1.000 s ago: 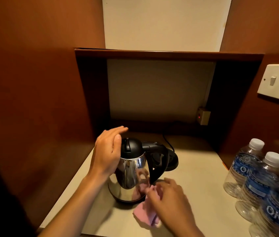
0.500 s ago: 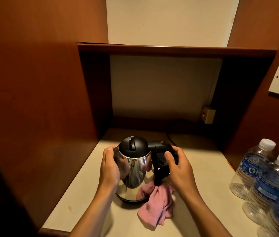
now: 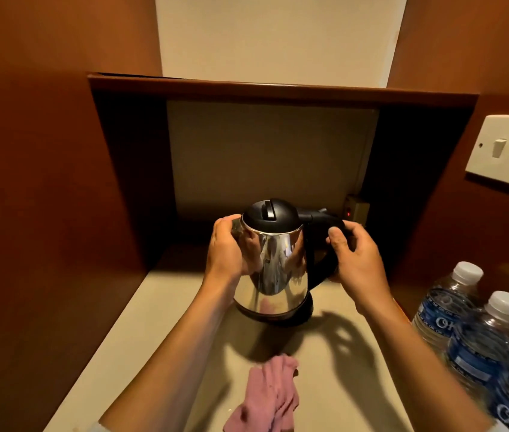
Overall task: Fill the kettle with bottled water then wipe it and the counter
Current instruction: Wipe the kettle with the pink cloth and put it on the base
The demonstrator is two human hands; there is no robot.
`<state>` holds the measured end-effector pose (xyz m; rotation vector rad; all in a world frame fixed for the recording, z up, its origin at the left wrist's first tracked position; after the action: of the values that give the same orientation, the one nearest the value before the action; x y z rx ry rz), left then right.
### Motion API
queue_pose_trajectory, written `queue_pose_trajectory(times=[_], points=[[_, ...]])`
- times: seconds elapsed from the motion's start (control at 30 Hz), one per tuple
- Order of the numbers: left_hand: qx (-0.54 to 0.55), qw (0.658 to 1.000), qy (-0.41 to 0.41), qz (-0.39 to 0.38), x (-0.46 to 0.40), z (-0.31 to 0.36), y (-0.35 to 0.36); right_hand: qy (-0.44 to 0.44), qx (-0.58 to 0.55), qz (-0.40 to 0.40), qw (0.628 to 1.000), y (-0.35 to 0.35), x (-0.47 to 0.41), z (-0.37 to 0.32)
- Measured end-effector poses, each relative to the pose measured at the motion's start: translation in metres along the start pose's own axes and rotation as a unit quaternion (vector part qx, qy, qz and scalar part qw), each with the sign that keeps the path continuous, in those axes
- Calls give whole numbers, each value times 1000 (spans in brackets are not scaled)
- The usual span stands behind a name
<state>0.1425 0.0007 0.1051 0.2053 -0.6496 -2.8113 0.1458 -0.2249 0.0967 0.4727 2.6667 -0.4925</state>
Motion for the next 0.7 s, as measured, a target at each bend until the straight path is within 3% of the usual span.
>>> queue_pose_trajectory(times=[0.13, 0.37, 0.7], points=[[-9, 999, -27, -14, -25, -24, 18, 17, 11, 12, 1000, -3, -21, 18], [69, 996, -55, -33, -38, -46, 37, 52, 20, 24, 998, 1, -30, 47], [-31, 999, -27, -14, -39, -54, 31, 88, 31, 28, 995, 9, -24, 64]])
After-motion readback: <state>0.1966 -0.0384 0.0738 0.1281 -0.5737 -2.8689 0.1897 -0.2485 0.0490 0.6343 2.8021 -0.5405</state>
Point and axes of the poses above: each hand's wrist, its own x-axis away from the middle knuckle, its own y-axis out of the palm, z = x × y, the point moved 3 cm from there along -x, towards the middle knuckle, and after that the axes turned 5 degrees about x, right-handed, at the moved point
